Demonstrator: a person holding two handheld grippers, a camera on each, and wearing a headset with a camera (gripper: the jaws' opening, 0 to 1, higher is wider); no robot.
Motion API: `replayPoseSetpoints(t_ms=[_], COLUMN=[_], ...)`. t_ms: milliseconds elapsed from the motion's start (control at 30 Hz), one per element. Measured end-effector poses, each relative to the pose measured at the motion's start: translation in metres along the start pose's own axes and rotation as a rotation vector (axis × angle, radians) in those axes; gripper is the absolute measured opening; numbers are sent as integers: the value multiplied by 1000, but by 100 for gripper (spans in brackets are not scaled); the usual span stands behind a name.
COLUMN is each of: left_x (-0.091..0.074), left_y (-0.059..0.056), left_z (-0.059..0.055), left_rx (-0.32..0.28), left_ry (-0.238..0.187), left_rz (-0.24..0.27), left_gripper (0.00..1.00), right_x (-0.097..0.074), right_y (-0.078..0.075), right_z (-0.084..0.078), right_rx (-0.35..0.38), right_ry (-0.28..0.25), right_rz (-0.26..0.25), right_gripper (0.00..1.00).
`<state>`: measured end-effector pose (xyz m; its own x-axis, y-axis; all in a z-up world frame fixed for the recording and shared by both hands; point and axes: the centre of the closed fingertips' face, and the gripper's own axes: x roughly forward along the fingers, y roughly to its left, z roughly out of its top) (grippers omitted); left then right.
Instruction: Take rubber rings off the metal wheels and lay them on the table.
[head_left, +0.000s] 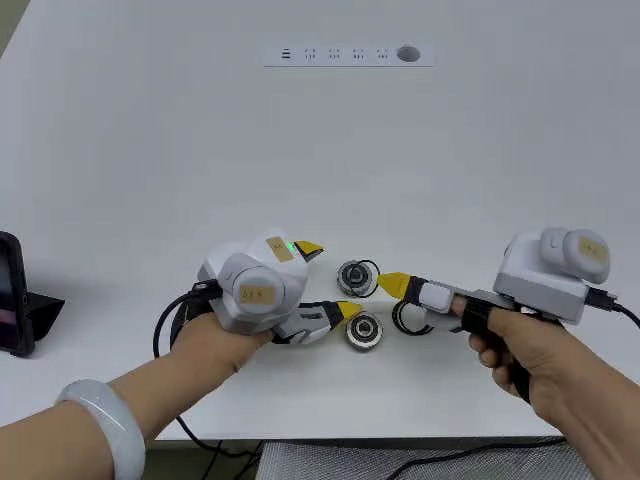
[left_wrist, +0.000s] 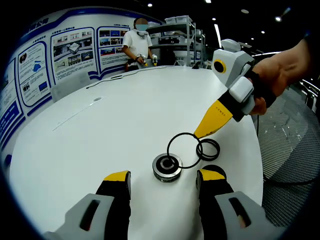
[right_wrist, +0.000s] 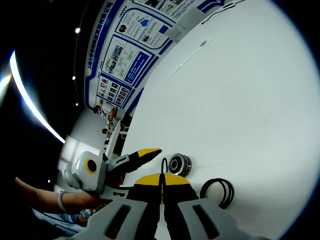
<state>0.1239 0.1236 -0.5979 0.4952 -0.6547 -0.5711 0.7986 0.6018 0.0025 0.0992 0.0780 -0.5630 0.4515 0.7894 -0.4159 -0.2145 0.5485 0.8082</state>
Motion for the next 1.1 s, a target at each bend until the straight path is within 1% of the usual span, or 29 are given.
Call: replayPoseSetpoints(t_ms=[100,267,433,600,767,833,900,967,1100], left_x=[0,1,0,-1,-2,-3,-4,-5,-7], left_y=[0,1,0,-2,-4,-4,-3,-3,-4], left_z=[-2,-4,-6,-7,-8,-9,-11,-11,-11], left_rx=[-10,-14,-23,-26,-27,-28,-31,-35,-34], left_ry=[7,8,14,16,12,15,16,16,15], left_rz=[2,4,0,-2,-5,-4,-2,0,1], left_gripper=[57,58,59,57,57,57,57,57,57], right_x=[-10,-23,-32,-36,-35,-34,-34,-34,-34], right_y=[-5,-15,-24,-34,-42,-44,-47,-47,-49], right_z=[-4,-11,-13,-15,-18,-19,-21,-22,-21], right_rx=[16,40,61,72,76,70,49,29,-35], right_ry=[-11,-20,-31,-31,-23,-15,-6,4,19], right_rz=[-12,-36,-57,-82,-103,-114,-135,-143,-164], right_gripper=[2,2,2,2,2,2,2,2,2])
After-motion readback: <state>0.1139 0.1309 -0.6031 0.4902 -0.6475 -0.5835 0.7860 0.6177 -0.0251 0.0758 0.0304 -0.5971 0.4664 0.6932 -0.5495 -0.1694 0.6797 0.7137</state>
